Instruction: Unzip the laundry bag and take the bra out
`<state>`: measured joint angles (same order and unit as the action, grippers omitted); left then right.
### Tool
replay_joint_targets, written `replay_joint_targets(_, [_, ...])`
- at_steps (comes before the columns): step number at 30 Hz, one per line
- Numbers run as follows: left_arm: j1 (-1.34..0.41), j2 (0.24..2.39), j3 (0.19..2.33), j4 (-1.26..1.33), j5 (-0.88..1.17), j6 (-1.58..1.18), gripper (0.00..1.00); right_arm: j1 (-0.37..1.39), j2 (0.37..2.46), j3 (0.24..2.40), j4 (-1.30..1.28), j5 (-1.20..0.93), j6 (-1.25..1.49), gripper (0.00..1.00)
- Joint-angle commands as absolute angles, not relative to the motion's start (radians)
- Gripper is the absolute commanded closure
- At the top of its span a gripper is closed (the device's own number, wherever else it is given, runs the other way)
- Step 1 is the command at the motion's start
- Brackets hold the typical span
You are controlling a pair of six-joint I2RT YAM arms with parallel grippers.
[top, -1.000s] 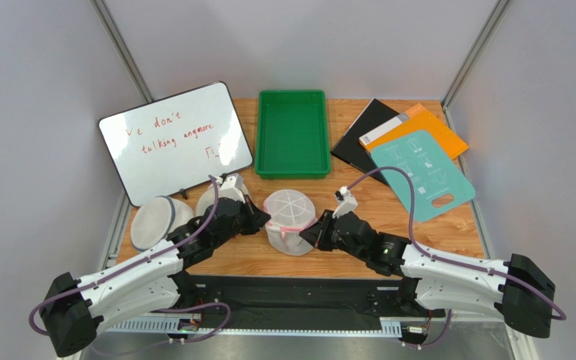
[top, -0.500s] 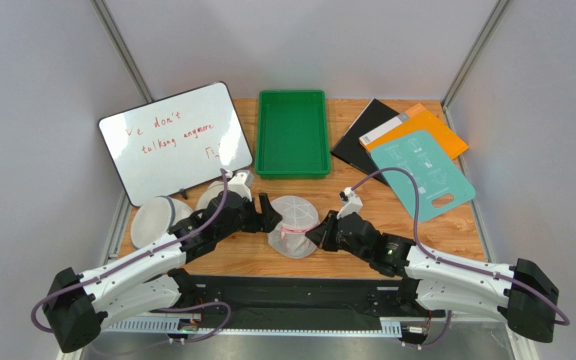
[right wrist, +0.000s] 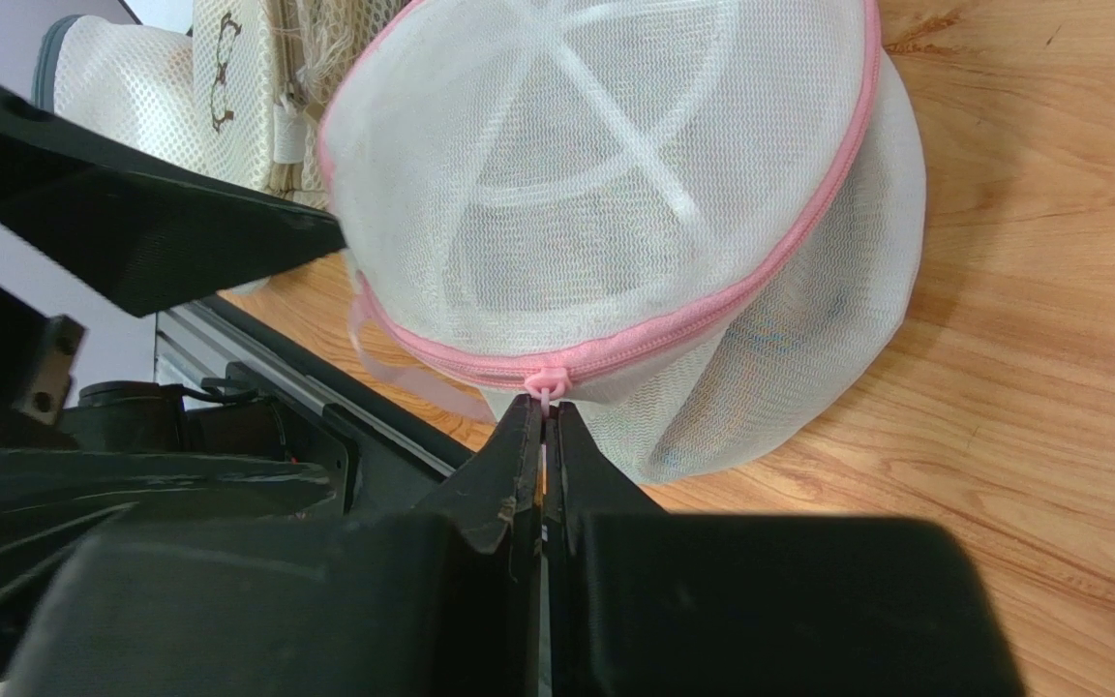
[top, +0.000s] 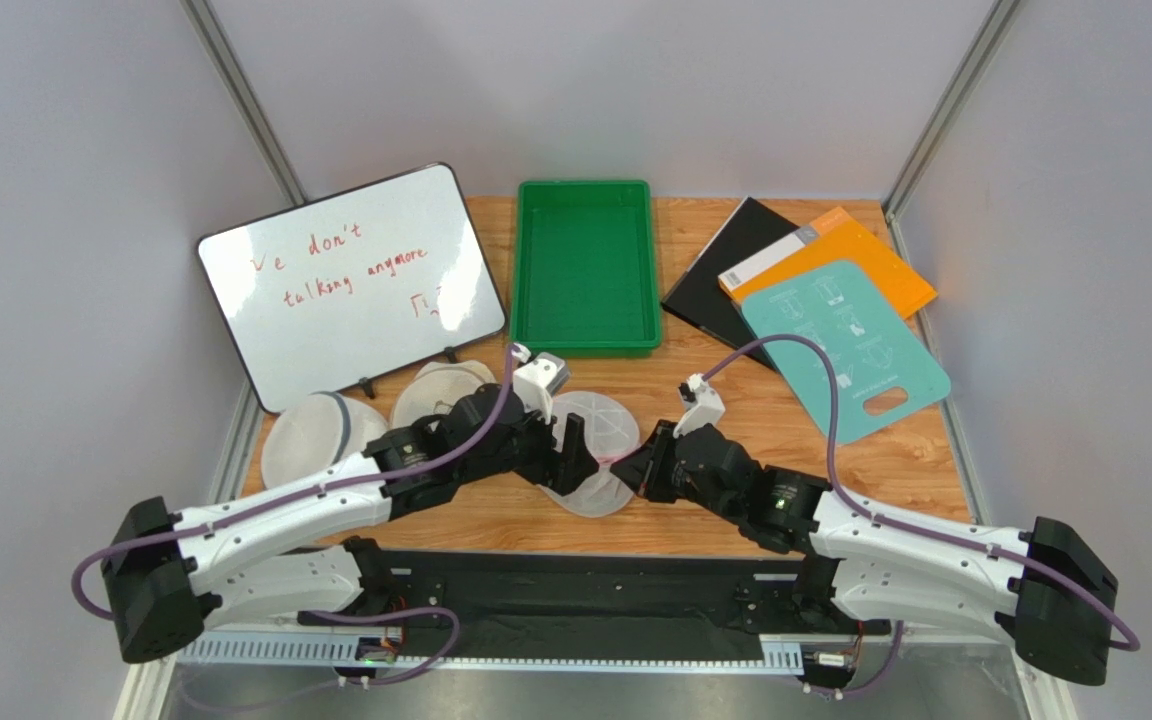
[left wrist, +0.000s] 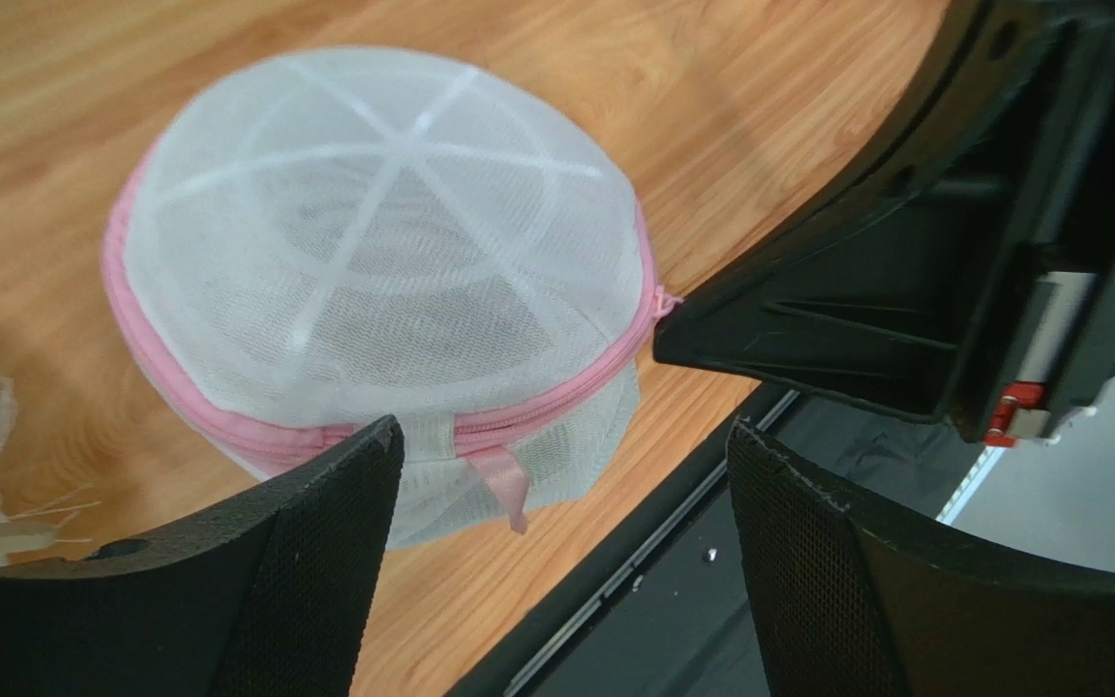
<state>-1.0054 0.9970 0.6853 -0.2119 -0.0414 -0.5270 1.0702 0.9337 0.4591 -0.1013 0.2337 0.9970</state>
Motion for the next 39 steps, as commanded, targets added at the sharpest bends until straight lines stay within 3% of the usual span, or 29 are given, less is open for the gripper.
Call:
replay_joint_targets(1, [-1.014, 1.052, 0.693, -0.16, 0.011, -0.635, 0.11, 1.066, 0.919, 0.494, -0.09, 0.249, 0.988, 1.0])
replay_joint_targets(7, [-1.015, 1.086, 0.683, -0.121, -0.032, -0.707, 0.06, 1.066, 0.927, 0.495, -0.08, 0.236, 0.986, 1.0])
replay_joint_targets(21, [-1.034, 1.097, 0.687, -0.109, -0.006, -0.348, 0.16, 1.068, 0.905, 0.497, -0.087, 0.232, 0.985, 1.0])
replay_joint_targets(34, [-1.061, 1.163, 0.699, -0.069, 0.028, -0.187, 0.3, 1.068, 0.925, 0.526, -0.095, 0.216, 0.966, 1.0])
replay_joint_targets(39, [-1.063, 1.198, 0.707, -0.048, 0.009, -0.173, 0.47, 1.068, 0.931, 0.534, -0.095, 0.203, 0.96, 1.0])
